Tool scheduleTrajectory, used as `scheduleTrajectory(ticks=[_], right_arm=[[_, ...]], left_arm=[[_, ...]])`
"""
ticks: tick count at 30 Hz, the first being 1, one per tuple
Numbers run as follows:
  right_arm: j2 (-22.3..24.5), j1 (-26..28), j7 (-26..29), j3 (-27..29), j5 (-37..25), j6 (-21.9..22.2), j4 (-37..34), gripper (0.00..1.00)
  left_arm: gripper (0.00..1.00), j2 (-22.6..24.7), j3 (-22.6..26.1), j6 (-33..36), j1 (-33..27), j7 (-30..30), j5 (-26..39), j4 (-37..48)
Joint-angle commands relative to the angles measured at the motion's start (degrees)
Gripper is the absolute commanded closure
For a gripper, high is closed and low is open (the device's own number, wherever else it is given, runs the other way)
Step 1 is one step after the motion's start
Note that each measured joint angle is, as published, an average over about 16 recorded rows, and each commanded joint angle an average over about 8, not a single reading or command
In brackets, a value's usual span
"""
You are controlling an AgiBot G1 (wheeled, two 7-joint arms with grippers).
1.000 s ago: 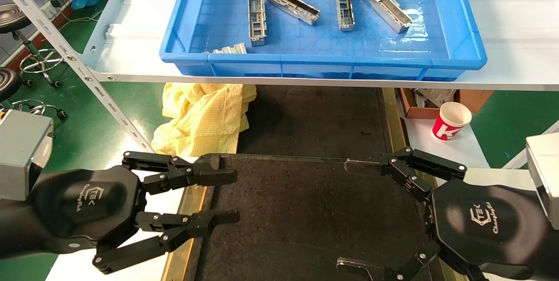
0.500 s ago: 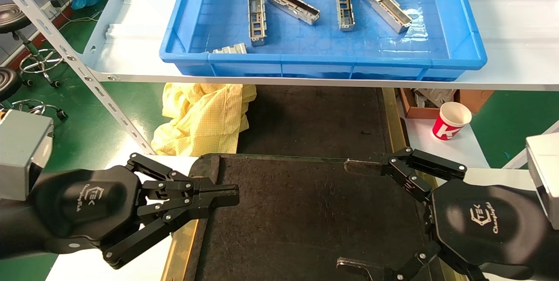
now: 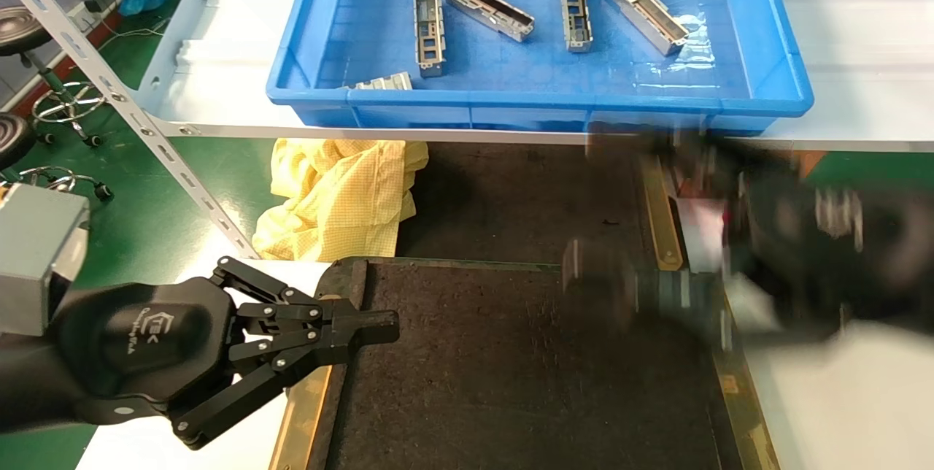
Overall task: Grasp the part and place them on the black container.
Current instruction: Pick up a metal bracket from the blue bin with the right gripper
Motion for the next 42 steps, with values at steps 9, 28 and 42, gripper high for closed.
scheduleTrajectory(ticks=[9, 28, 42], right_arm=[[-8.3, 19.2, 4.7, -6.6, -11.4, 3.4, -16.2, 0.00], [-24.7, 41.2, -0.3, -16.2, -28.3, 13.4, -53.9, 0.00], [-31.8, 43.2, -2.0, -17.9, -31.4, 23.7, -62.6, 0.00]], left_arm=[[0.00, 0.0, 0.0, 0.0, 0.0, 0.0, 0.0, 0.0], [0.00, 0.0, 0.0, 0.0, 0.0, 0.0, 0.0, 0.0], [0.00, 0.0, 0.0, 0.0, 0.0, 0.0, 0.0, 0.0]])
